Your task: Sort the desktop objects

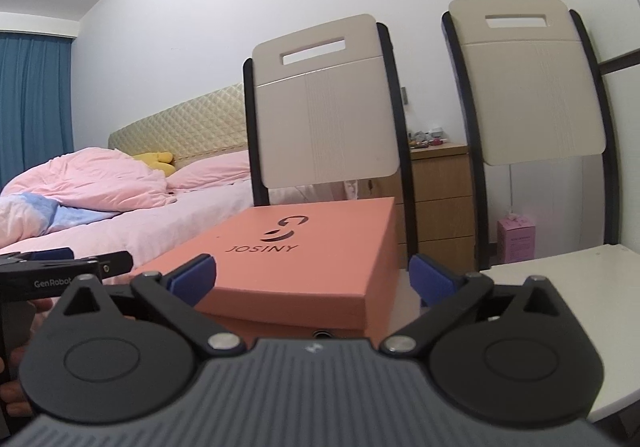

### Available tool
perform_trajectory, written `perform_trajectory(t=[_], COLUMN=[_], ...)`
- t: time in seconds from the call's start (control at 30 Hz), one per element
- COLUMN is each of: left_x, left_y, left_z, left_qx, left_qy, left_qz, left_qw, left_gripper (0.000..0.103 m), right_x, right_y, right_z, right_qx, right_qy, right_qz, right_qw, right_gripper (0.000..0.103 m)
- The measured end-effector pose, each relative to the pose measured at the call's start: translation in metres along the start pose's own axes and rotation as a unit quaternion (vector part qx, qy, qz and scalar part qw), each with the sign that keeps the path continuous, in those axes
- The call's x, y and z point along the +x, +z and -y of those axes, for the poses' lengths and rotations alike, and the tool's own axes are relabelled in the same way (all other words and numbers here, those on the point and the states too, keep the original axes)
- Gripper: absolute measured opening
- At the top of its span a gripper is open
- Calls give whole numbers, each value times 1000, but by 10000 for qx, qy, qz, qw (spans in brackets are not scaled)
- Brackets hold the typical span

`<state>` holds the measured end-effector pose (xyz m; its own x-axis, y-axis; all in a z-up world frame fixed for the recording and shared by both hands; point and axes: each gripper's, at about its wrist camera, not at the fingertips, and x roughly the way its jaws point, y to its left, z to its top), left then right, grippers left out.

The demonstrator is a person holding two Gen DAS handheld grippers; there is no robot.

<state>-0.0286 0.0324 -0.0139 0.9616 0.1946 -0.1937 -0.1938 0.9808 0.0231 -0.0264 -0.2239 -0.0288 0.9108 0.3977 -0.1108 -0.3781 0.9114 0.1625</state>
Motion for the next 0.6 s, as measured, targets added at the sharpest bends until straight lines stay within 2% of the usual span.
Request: perform_trajectory(t=[0.6], left_x=[-1], left_y=[-3], left_z=[2], left_qx=[29], left_qy=[84], left_qz=[2], left_qw=[10000], left_gripper=[103], right_x=[-4], right_y=[-5], right_z=[8], right_qx=[-32], right_qy=[-339], right_qz=[20], right_qw=[9994], right_gripper=[103])
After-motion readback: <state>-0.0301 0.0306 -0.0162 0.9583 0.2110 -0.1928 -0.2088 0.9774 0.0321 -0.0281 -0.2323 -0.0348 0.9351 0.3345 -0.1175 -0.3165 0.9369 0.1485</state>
